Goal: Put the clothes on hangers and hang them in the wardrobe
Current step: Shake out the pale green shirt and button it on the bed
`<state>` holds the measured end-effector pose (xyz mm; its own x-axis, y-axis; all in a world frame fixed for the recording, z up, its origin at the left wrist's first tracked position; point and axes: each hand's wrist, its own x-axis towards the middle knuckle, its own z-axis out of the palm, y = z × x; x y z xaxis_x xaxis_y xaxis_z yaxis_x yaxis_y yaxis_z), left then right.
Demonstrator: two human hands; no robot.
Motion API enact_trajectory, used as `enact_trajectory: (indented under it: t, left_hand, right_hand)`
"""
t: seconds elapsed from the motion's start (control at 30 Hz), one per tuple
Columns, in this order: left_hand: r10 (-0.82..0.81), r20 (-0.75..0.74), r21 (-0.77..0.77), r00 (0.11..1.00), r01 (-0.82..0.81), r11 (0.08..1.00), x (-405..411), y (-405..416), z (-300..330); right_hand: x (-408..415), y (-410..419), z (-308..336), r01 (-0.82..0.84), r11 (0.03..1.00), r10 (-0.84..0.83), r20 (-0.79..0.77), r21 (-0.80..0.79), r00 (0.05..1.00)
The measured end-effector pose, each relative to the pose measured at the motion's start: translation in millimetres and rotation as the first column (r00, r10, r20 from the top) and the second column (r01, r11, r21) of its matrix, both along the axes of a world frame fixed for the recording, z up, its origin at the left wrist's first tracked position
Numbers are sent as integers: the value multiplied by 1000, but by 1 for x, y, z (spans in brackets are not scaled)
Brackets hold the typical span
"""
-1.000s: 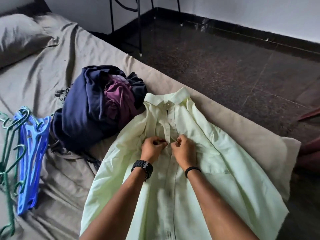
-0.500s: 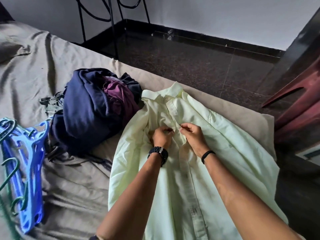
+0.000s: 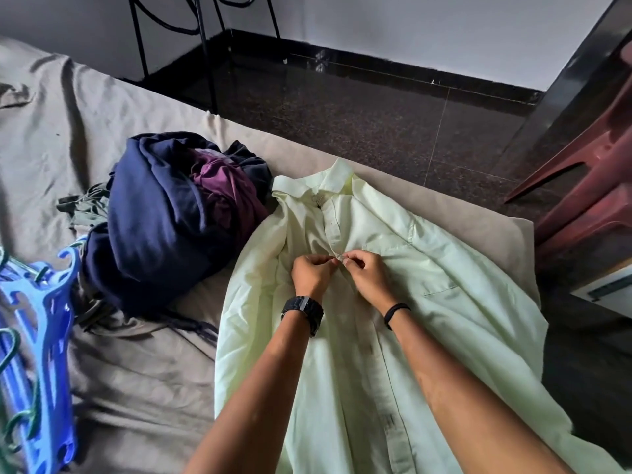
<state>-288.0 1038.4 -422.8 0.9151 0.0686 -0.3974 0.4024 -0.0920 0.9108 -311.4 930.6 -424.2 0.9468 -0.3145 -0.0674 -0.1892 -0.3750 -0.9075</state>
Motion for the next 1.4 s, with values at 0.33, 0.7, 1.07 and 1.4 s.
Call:
enact_trajectory:
  t: [0.33, 0.7, 1.07, 1.4]
  left_hand:
    - [106, -32, -102, 994, -109, 989, -6, -2, 0]
    - [49, -135, -469, 990, -107, 876, -17, 11, 4]
    - [45, -67, -436, 997, -70, 897, -19, 8, 1]
    - [68, -94, -446, 993, -103, 889, -18, 9, -2]
  right_hand:
    - [4, -6, 8, -37, 994, 46, -91, 107, 995]
    - [2, 6, 12, -85, 969, 58, -122, -230, 991]
    - [-6, 11, 5, -36, 980, 37, 1, -197, 999]
    - [-8, 7, 6, -25, 991, 26, 5, -130, 1000]
